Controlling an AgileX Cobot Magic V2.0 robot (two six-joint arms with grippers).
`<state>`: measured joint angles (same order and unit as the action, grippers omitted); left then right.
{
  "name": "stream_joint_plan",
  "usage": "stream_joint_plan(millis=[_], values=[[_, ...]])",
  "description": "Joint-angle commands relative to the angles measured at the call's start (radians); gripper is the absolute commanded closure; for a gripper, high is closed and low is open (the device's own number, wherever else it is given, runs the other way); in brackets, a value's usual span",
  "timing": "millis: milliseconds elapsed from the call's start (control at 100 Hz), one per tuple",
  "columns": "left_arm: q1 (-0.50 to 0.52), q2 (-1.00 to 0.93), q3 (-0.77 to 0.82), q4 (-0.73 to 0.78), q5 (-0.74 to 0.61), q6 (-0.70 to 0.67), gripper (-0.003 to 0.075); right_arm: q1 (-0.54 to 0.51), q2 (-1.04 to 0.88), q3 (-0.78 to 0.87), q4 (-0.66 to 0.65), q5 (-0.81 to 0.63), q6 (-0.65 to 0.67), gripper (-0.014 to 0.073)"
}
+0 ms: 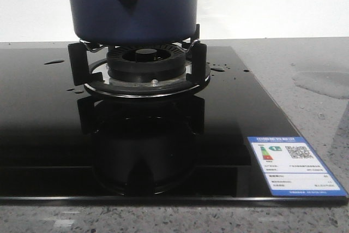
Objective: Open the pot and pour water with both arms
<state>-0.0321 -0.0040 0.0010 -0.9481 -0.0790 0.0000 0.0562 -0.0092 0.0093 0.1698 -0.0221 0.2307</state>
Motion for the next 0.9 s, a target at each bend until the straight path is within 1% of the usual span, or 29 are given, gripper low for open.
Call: stream_joint_plan(millis=[0, 120, 220, 330, 410, 560, 610, 660, 710, 780, 820, 850, 870, 890], values=[[0.0, -0.027, 0.01, -0.063, 0.002, -0.011, 0.0739, -0.005, -0.017, -0.046, 0.033, -0.003, 0.004, 0.0661], [-0.002, -0.018, -0.049, -0.024, 0.158, 0.0, 0.0739, -0.005, 0.025, -0.171, 0.035, 0.195, 0.004, 0.066], [-0.002, 0.014, -0.115, 0.066, 0.292, 0.0, 0.0739, -0.005, 0.104, -0.287, 0.035, 0.378, 0.004, 0.066], [-0.009, 0.081, -0.199, 0.086, 0.42, 0.108, 0.0739, -0.005, 0.211, -0.423, 0.035, 0.541, 0.004, 0.066], [-0.019, 0.147, -0.258, 0.086, 0.497, 0.184, 0.0739, -0.005, 0.31, -0.519, 0.035, 0.689, 0.004, 0.066], [-0.049, 0.297, -0.371, 0.079, 0.622, 0.271, 0.0738, -0.005, 0.481, -0.69, 0.057, 0.959, -0.006, 0.066], [-0.067, 0.341, -0.415, 0.057, 0.672, 0.332, 0.0738, -0.005, 0.524, -0.738, 0.092, 1.025, -0.054, 0.0661], [-0.08, 0.383, -0.446, 0.019, 0.712, 0.397, 0.0738, -0.005, 0.557, -0.77, 0.159, 1.072, -0.11, 0.0662], [-0.099, 0.431, -0.485, -0.056, 0.769, 0.494, 0.0738, -0.005, 0.586, -0.794, 0.225, 1.11, -0.163, 0.0662], [-0.118, 0.485, -0.525, -0.17, 0.838, 0.615, 0.0738, -0.005, 0.61, -0.81, 0.333, 1.129, -0.231, 0.0662], [-0.127, 0.519, -0.549, -0.232, 0.883, 0.711, 0.0738, -0.005, 0.617, -0.81, 0.392, 1.131, -0.278, 0.0662], [-0.132, 0.541, -0.564, -0.29, 0.912, 0.777, 0.0738, -0.005, 0.622, -0.81, 0.455, 1.126, -0.345, 0.0662], [-0.134, 0.56, -0.578, -0.322, 0.941, 0.844, 0.0738, -0.005, 0.622, -0.81, 0.492, 1.124, -0.376, 0.0662], [-0.135, 0.569, -0.586, -0.343, 0.954, 0.878, 0.0738, -0.005, 0.622, -0.81, 0.516, 1.122, -0.424, 0.0662]])
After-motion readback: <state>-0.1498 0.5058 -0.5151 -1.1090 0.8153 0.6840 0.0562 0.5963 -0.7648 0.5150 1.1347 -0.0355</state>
